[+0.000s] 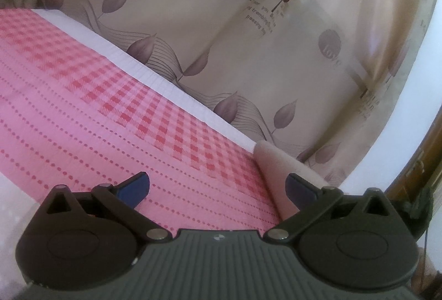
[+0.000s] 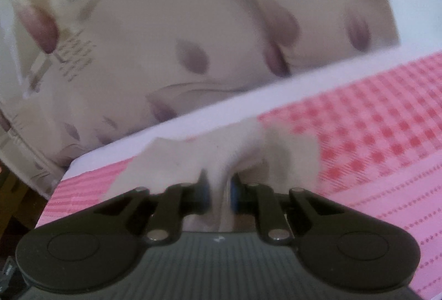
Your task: Fold small clothes
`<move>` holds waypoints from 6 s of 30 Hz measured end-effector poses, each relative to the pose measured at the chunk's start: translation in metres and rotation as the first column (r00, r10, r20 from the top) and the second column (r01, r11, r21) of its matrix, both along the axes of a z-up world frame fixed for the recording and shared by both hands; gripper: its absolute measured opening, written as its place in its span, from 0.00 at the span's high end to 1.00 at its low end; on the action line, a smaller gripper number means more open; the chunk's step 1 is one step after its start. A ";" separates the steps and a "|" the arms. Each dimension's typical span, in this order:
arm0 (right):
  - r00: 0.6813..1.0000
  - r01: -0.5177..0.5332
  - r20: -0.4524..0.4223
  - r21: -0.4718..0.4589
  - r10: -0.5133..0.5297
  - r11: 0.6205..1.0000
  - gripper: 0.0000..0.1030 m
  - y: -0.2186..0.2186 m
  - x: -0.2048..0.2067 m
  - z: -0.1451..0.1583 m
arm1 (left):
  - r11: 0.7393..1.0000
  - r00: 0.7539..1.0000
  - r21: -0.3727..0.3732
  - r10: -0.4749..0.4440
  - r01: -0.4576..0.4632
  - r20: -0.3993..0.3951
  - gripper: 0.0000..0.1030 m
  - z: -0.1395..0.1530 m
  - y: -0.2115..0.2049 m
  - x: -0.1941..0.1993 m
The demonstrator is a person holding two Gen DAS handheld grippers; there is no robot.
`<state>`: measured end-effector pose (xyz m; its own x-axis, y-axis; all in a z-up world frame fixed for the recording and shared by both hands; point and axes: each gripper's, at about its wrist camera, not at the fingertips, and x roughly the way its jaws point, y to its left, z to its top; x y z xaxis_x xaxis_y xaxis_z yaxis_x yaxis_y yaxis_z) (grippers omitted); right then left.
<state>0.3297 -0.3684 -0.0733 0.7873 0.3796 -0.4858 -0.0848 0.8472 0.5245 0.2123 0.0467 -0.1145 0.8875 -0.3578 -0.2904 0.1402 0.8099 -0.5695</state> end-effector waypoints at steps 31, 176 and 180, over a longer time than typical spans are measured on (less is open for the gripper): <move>0.964 -0.020 0.266 0.097 -0.007 0.995 0.81 -0.048 -0.094 0.018 | 1.000 1.000 0.029 -0.002 0.003 -0.010 0.00 -0.001 -0.002 0.003; 0.999 0.018 0.050 -0.149 -0.010 0.989 0.10 0.002 -0.072 -0.036 | 0.904 0.954 0.305 -0.277 0.300 -0.115 0.00 -0.002 -0.180 0.033; 0.998 -0.040 0.048 -0.142 0.048 0.989 0.10 0.004 -0.071 -0.036 | 0.888 0.928 0.269 -0.353 0.372 -0.118 0.00 0.000 -0.174 0.043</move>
<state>0.2588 -0.3643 -0.1093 0.7966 0.3450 -0.4963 -0.1474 0.9072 0.3940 0.2549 -0.1269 -0.1147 0.6874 -0.5460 -0.4789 0.4259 0.8372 -0.3431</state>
